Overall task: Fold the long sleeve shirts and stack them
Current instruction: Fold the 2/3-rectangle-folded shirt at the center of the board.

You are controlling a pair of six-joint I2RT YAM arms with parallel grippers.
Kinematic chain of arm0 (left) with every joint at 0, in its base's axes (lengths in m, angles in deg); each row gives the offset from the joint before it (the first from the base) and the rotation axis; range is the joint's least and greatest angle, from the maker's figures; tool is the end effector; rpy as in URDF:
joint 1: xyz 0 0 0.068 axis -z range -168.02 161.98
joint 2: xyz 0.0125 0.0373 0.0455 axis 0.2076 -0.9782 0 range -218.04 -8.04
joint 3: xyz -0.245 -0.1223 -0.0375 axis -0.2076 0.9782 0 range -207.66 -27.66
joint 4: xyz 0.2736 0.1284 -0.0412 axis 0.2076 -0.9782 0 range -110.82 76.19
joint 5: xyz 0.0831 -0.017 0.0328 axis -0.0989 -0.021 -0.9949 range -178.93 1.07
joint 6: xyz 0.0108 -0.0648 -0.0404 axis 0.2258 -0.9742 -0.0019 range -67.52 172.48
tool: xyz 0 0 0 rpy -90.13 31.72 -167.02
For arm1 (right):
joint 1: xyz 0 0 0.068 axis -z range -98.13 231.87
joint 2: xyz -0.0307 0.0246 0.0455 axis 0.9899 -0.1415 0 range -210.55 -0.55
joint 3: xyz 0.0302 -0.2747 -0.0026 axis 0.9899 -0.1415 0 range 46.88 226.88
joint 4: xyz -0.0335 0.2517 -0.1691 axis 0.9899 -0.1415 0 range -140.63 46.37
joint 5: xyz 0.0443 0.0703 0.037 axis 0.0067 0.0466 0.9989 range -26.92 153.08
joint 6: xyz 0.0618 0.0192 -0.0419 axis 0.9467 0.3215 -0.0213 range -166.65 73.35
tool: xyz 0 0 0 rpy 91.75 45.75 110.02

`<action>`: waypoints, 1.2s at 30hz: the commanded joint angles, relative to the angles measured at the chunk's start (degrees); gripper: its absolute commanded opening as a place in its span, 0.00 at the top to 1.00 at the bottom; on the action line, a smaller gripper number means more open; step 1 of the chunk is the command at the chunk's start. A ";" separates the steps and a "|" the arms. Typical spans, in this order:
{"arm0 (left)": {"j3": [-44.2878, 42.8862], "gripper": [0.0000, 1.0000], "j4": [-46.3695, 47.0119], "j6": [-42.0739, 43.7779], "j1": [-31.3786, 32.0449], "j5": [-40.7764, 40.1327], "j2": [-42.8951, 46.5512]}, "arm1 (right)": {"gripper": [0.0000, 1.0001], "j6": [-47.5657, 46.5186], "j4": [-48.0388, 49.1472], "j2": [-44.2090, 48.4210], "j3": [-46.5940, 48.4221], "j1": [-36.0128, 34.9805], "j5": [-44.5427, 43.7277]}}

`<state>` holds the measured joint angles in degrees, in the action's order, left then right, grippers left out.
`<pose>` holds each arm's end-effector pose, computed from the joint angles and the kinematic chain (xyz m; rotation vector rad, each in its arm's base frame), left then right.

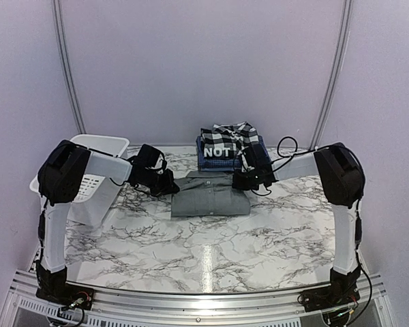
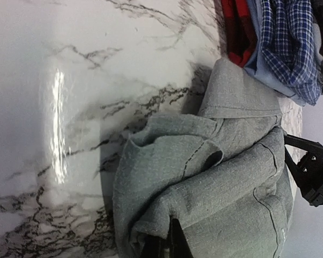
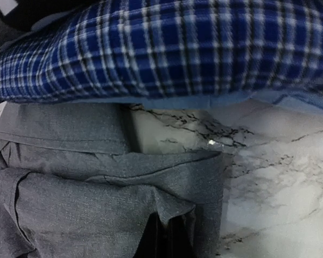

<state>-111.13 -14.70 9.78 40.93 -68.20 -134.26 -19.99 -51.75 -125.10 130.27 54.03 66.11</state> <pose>0.4531 -0.2771 0.0826 -0.1051 2.5101 -0.9992 0.4595 0.2465 0.0819 -0.0502 2.4900 0.4818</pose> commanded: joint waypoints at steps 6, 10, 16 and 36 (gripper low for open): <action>27.50 1.00 11.97 -5.44 7.02 -2.08 16.85 | 1.00 5.86 6.83 19.22 -31.26 -4.73 1.56; 36.22 1.00 11.98 -7.40 12.53 -7.11 26.41 | 1.00 10.97 7.59 29.91 -42.22 -9.60 0.27; 41.60 1.00 9.40 -9.28 14.42 -10.88 37.44 | 1.00 12.19 0.60 41.93 -43.13 -11.82 -3.61; 21.93 1.00 1.85 -0.98 6.31 -9.14 18.99 | 1.00 1.73 2.93 20.31 -22.68 -3.56 -3.64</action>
<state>-88.04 -9.06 6.79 48.65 -75.89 -113.78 -15.95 -49.67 -101.43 104.24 48.90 64.25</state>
